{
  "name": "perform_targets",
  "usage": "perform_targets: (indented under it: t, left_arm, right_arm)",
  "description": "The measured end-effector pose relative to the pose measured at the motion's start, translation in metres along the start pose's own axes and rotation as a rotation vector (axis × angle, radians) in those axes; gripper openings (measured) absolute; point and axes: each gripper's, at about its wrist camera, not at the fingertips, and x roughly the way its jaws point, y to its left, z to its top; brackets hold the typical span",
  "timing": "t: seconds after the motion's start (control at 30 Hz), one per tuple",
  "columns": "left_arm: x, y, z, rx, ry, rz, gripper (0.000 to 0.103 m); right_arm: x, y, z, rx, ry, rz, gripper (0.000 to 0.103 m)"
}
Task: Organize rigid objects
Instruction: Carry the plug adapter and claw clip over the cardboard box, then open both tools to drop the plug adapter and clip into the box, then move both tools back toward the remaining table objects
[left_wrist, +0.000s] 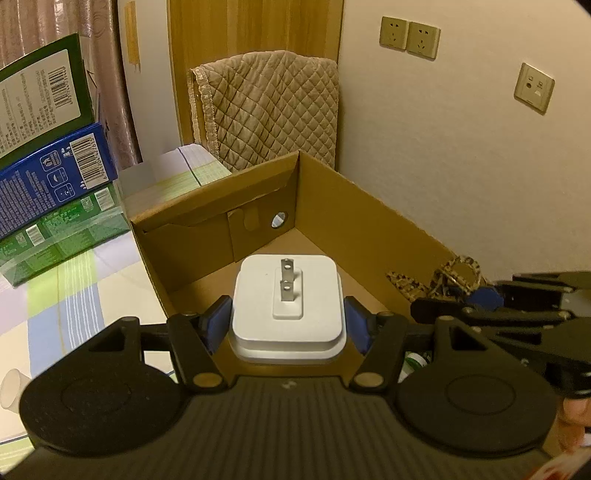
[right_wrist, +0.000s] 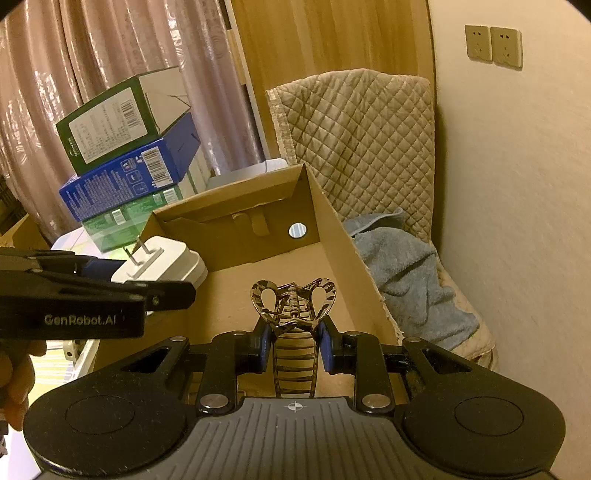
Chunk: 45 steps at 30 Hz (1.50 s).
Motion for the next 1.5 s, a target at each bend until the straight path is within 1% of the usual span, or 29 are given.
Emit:
perform_targets:
  t: [0.07, 0.1, 0.13, 0.33, 0.6, 1.07, 1.3, 1.33, 1.37, 1.4, 1.47, 1.5]
  left_arm:
    - [0.001, 0.001, 0.002, -0.009, -0.011, 0.018, 0.062]
    - [0.000, 0.003, 0.003, -0.017, -0.017, 0.026, 0.068]
    - [-0.001, 0.005, 0.004, -0.026, -0.024, 0.035, 0.070]
    - [-0.013, 0.014, 0.004, -0.048, -0.047, 0.044, 0.070]
    - [-0.026, 0.018, 0.000, -0.050, -0.057, 0.047, 0.070]
    - [-0.039, 0.023, -0.005, -0.063, -0.075, 0.043, 0.070]
    - [-0.047, 0.031, -0.010, -0.080, -0.081, 0.050, 0.070]
    - [-0.049, 0.032, -0.011, -0.083, -0.082, 0.052, 0.070]
    - [-0.050, 0.033, -0.012, -0.085, -0.084, 0.054, 0.070]
    - [-0.053, 0.035, -0.013, -0.090, -0.087, 0.054, 0.070]
    - [-0.057, 0.038, -0.016, -0.100, -0.092, 0.056, 0.070]
    - [-0.059, 0.040, -0.017, -0.105, -0.094, 0.058, 0.070]
  right_arm:
    - [0.000, -0.001, -0.001, 0.003, 0.001, 0.000, 0.023]
    - [-0.001, -0.001, -0.001, 0.004, 0.001, 0.000, 0.023]
    - [-0.001, -0.001, -0.001, 0.006, 0.001, 0.001, 0.023]
    - [-0.004, -0.001, -0.002, 0.008, -0.002, 0.001, 0.023]
    - [-0.005, 0.002, 0.001, 0.007, -0.003, 0.006, 0.023]
    - [0.008, 0.013, 0.006, 0.010, 0.030, 0.023, 0.023]
    - [0.015, 0.015, 0.011, 0.035, 0.019, 0.026, 0.024]
    - [0.017, 0.014, 0.012, 0.045, 0.024, 0.029, 0.026]
    - [0.017, 0.014, 0.013, 0.056, 0.024, 0.023, 0.032]
    - [0.015, 0.013, 0.013, 0.059, 0.012, 0.018, 0.041]
    - [0.011, 0.013, 0.014, 0.058, -0.013, 0.015, 0.052]
    - [0.008, 0.013, 0.014, 0.060, -0.021, 0.021, 0.053]
